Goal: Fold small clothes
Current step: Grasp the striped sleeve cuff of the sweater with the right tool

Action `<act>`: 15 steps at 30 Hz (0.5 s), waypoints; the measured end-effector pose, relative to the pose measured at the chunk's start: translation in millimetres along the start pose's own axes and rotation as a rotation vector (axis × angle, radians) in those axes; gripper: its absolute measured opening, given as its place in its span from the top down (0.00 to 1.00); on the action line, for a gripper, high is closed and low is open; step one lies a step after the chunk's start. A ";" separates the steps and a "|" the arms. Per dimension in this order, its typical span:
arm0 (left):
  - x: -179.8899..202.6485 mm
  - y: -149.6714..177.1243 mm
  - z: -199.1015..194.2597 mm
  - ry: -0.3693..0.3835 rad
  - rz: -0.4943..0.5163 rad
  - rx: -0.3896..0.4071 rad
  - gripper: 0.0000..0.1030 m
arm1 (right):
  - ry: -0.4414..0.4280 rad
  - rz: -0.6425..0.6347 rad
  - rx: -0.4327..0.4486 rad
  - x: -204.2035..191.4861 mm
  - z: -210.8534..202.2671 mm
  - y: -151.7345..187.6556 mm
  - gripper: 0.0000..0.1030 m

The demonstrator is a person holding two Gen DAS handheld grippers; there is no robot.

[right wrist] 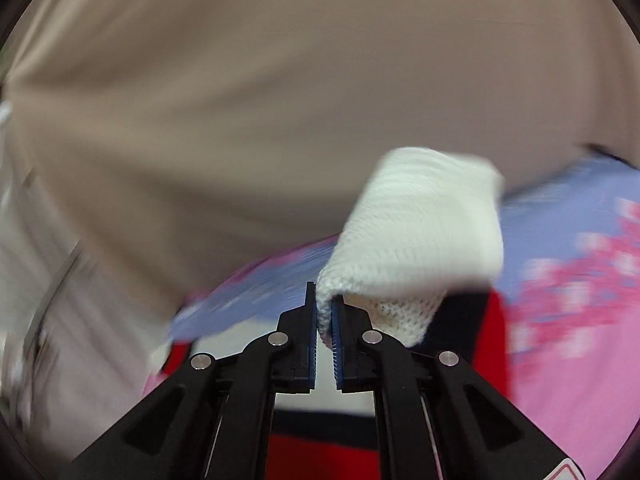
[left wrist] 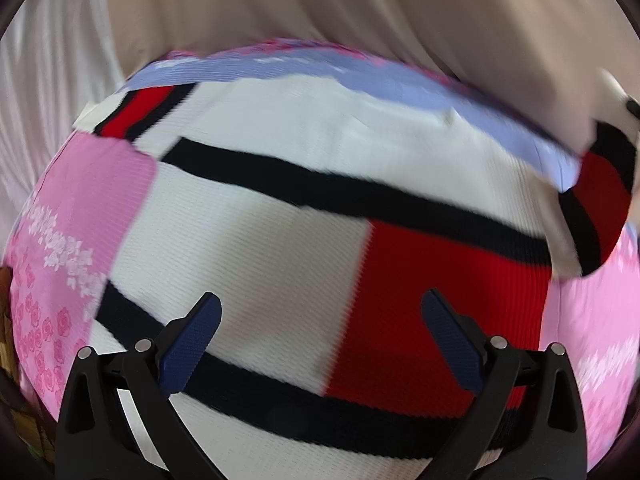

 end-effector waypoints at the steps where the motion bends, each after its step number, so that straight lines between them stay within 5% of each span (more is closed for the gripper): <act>1: -12.9 -8.3 -1.1 0.014 -0.038 0.004 0.05 | -0.050 -0.036 -0.046 -31.6 18.2 17.1 0.89; 3: -29.3 -18.8 -0.5 0.028 -0.079 0.011 0.05 | -0.110 -0.121 -0.164 -84.8 63.4 67.9 0.79; 6: -49.0 -34.0 9.6 0.048 -0.114 0.011 0.05 | -0.065 -0.166 -0.306 -101.9 103.1 137.1 0.77; 8: -55.4 -43.9 25.2 0.103 -0.154 -0.013 0.05 | -0.045 -0.100 -0.322 -88.8 93.1 158.7 0.75; 11: -55.9 -56.4 56.9 0.166 -0.237 -0.053 0.05 | 0.075 -0.022 -0.295 -45.4 50.3 176.9 0.52; 15: -49.3 -68.0 103.9 0.225 -0.366 -0.128 0.05 | 0.207 0.152 -0.316 20.6 6.2 197.1 0.51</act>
Point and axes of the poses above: each gripper's, at about its wrist camera, not at the fingertips, and z roughly the way its jaws point, x to its right, y to its underside, the point moved 10 cm from there along z, roughly the way its jaws point, and after that the axes turned 6 degrees about x, right-handed, at the moved point
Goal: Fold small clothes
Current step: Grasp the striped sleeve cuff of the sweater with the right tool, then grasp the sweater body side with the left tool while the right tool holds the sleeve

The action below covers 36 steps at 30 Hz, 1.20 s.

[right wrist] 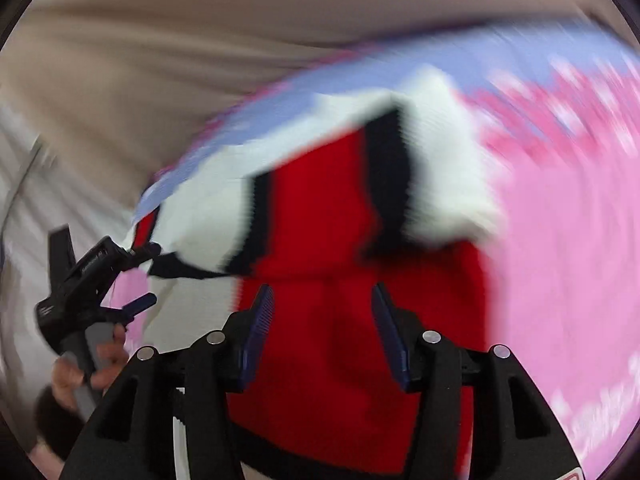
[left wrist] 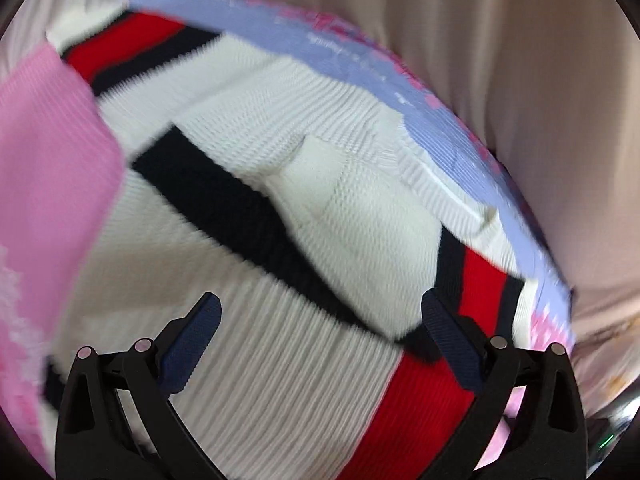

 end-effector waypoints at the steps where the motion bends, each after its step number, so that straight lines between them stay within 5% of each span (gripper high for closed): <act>1: 2.2 -3.0 12.1 0.016 -0.038 -0.016 0.05 | -0.002 0.061 -0.002 13.4 -1.4 -0.3 0.51; 4: 5.1 -6.8 29.5 0.009 -0.059 -0.024 0.13 | -0.034 0.169 0.035 35.2 -2.2 -11.0 0.51; 6: 13.2 -14.2 31.5 -0.019 -0.011 0.025 0.41 | -0.067 0.225 0.037 42.7 9.1 -19.5 0.51; 8: 24.3 -20.3 32.4 -0.015 0.042 0.035 0.81 | -0.079 0.264 0.034 47.9 19.6 -24.1 0.51; 11: 37.1 -44.1 17.9 -0.010 0.087 0.115 0.94 | -0.068 0.267 0.089 46.7 17.1 -46.0 0.89; 15: 40.6 -68.1 0.5 -0.005 0.119 0.202 0.94 | -0.093 0.211 0.263 34.3 -24.5 -75.6 0.90; 20: 2.7 -39.4 51.8 -0.154 0.144 0.092 0.97 | 0.059 0.212 0.076 75.8 27.8 -28.8 0.92; 28: -5.3 -45.8 42.1 -0.068 0.063 0.077 0.95 | 0.129 0.129 0.148 60.3 -29.3 -35.5 0.83; 30: -2.1 -49.5 38.5 -0.021 0.024 0.077 0.71 | 0.164 0.083 0.188 53.3 -38.4 -52.2 0.69; 32: -1.3 -56.9 36.6 0.007 -0.034 0.092 0.17 | 0.180 0.030 0.204 53.1 -35.3 -74.8 0.57; 36: 2.3 -60.3 52.4 0.024 -0.087 0.062 0.19 | 0.221 -0.098 0.165 60.4 3.1 -118.3 0.45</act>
Point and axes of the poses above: each gripper's, at about its wrist camera, not at the fingertips, and z roughly the way its jaws point, x to its right, y to its underside, the point moved 10 cm from there along z, roughly the way its jaws point, and after that the axes turned 6 degrees about x, right-handed, at the moved point
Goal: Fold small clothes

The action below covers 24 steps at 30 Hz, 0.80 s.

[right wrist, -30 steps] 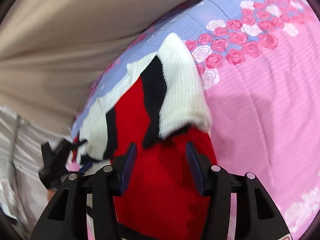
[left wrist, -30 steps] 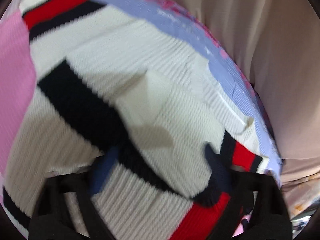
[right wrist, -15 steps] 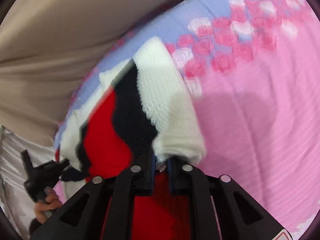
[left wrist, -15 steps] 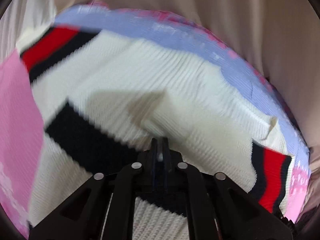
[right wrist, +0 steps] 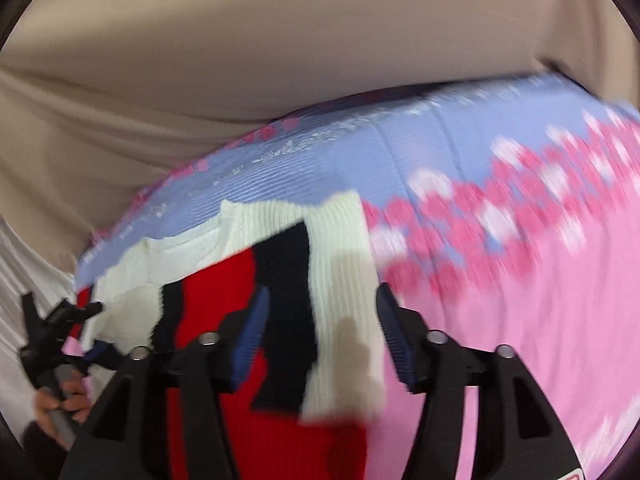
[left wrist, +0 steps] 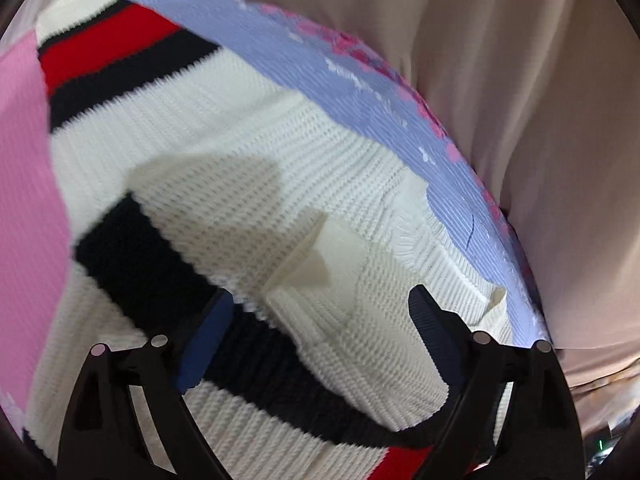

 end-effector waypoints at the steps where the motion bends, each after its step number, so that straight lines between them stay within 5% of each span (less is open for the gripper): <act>1: -0.8 1.3 2.5 -0.013 0.004 -0.002 0.29 | 0.018 -0.020 -0.008 0.6 10.6 -6.2 0.45; 3: 1.6 -0.7 3.9 -0.051 0.065 0.013 0.61 | 0.041 -0.039 -0.053 1.4 47.3 -13.9 0.45; 4: 4.2 0.0 4.8 -0.048 0.082 0.003 0.86 | 0.049 -0.029 -0.081 5.3 60.5 -13.8 0.48; 5: 7.8 -1.0 3.8 -0.038 0.095 -0.006 0.88 | 0.037 -0.016 -0.107 6.1 72.8 -12.9 0.72; 7: 15.8 -13.5 -8.7 -0.023 0.115 0.050 0.89 | 0.019 -0.021 -0.079 1.4 71.2 -21.6 0.91; 9: 19.4 -24.2 -18.3 -0.026 0.138 0.088 0.89 | -0.067 0.013 0.015 -8.4 50.8 -38.4 0.92; 11: 14.8 -28.1 -15.0 -0.063 0.156 0.094 0.89 | -0.045 0.033 0.054 -1.2 47.9 -42.9 0.92; 13: 3.3 -19.9 5.7 -0.117 0.172 0.043 0.89 | 0.030 0.020 -0.073 12.2 76.1 -20.2 0.91; 14: -2.3 -15.6 12.3 -0.136 0.171 0.025 0.89 | 0.035 0.017 -0.061 13.9 74.3 -16.8 0.90; 19: -10.0 -6.8 9.5 -0.121 0.170 0.028 0.88 | -0.043 -0.026 0.069 -19.3 1.2 -12.5 0.86; 21: -9.1 -6.7 11.2 -0.131 0.177 0.031 0.87 | -0.065 -0.089 0.022 -31.7 -4.1 13.2 0.87; 24: -6.9 -7.8 12.6 -0.144 0.180 0.019 0.86 | 0.023 -0.102 -0.112 -7.6 23.0 57.4 1.00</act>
Point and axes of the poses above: each gripper's, at about its wrist camera, not at the fingertips, and z roughly the way its jaws point, x to its right, y to its underside, the point moved 10 cm from there along z, roughly the way its jaws point, and after that the axes turned 6 degrees about x, right-handed, at the moved point
